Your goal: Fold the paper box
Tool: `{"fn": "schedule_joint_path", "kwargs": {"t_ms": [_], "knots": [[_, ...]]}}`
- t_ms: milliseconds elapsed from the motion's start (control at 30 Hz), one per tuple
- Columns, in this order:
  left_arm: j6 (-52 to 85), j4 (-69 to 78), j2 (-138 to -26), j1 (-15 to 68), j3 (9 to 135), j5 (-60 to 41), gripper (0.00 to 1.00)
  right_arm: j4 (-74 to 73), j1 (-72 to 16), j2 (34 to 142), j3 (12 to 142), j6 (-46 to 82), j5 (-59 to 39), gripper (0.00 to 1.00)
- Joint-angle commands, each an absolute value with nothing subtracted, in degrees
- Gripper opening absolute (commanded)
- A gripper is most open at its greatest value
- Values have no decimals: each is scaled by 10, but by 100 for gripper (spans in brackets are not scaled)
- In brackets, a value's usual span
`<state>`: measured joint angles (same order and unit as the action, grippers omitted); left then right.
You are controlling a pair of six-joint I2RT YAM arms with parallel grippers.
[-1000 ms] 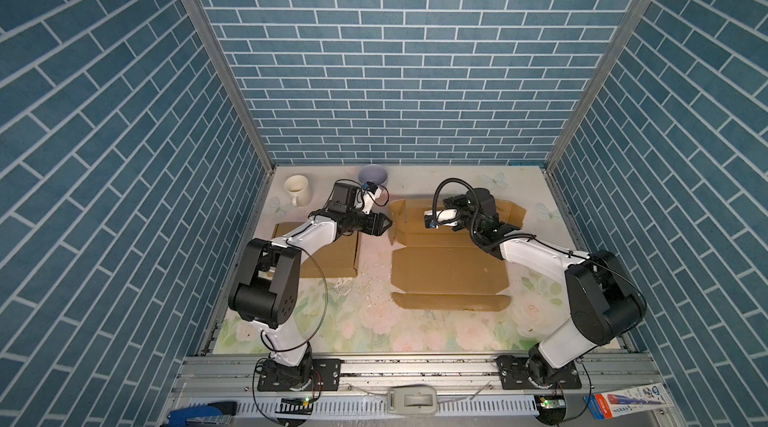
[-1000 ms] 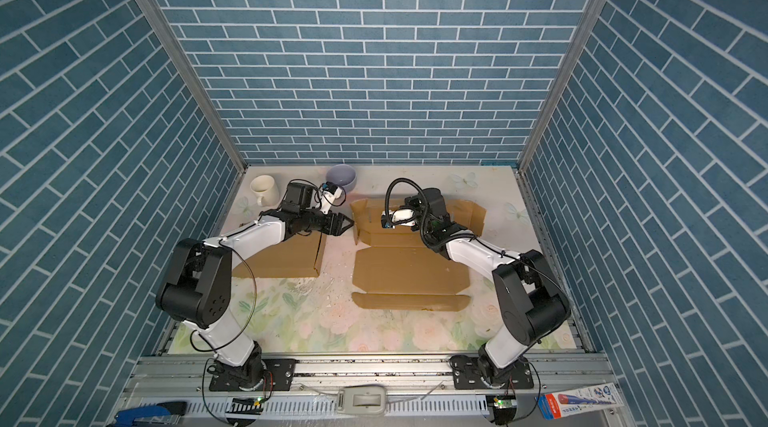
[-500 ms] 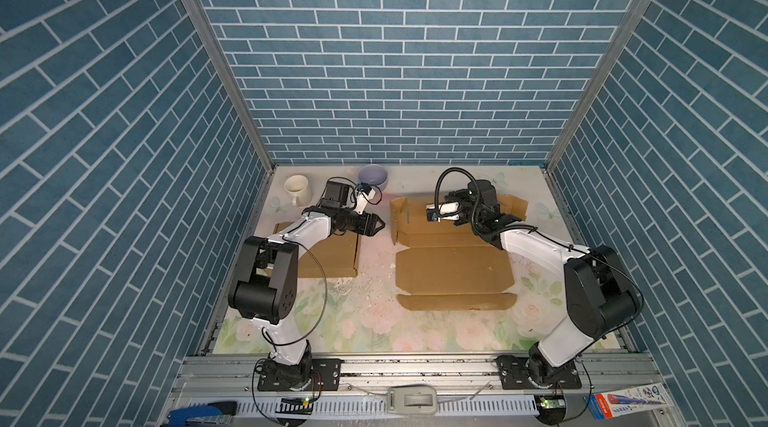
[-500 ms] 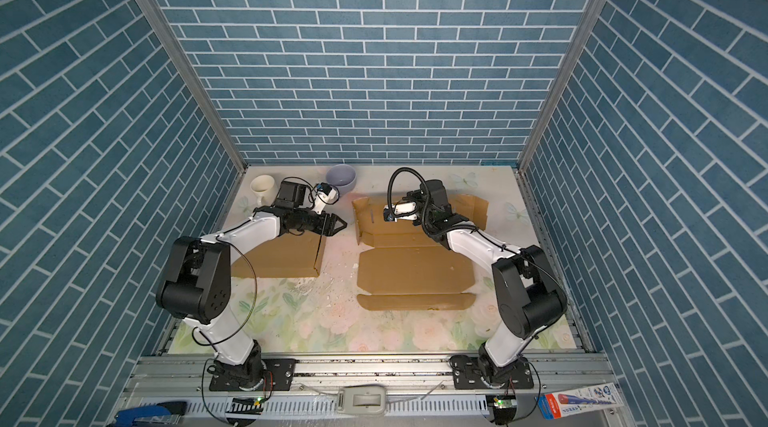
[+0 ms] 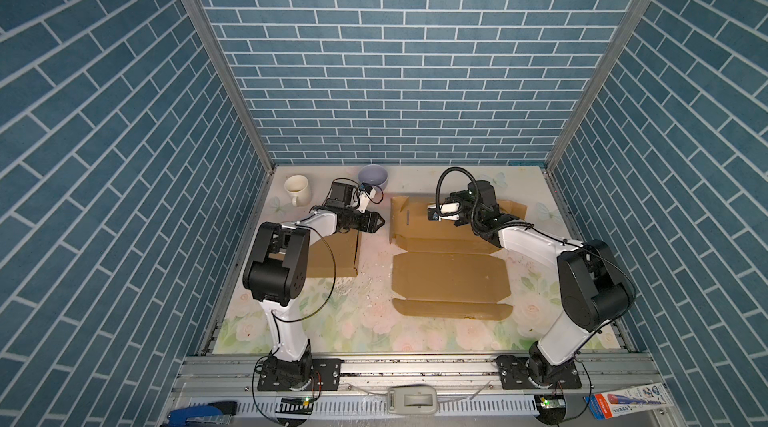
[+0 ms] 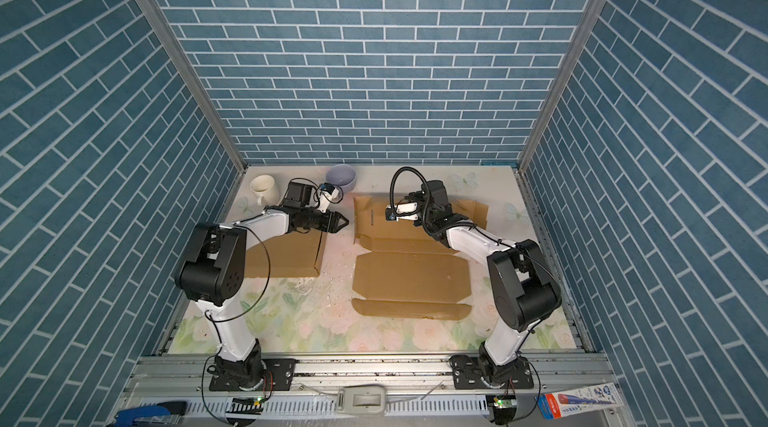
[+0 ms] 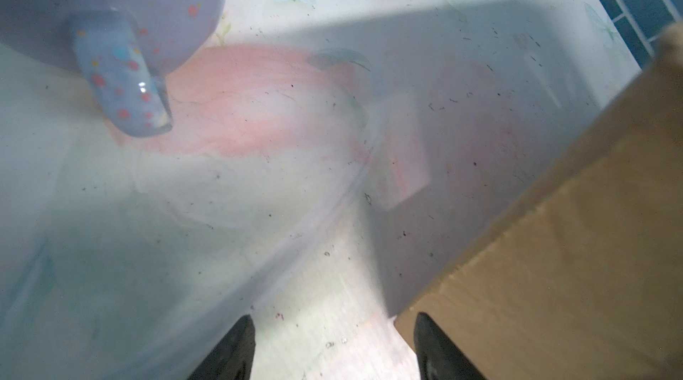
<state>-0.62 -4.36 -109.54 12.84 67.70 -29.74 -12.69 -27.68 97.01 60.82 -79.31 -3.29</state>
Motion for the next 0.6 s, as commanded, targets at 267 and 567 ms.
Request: {"fn": "schedule_joint_path", "kwargs": {"t_ms": [267,567], "knots": [[-22,-27,-1115,171,688,-282,70,-135,-277,979,632,-795,-43,0],[-21,-37,-1072,192,666,-355,68,-143,-280,952,621,-802,-31,0]]}}
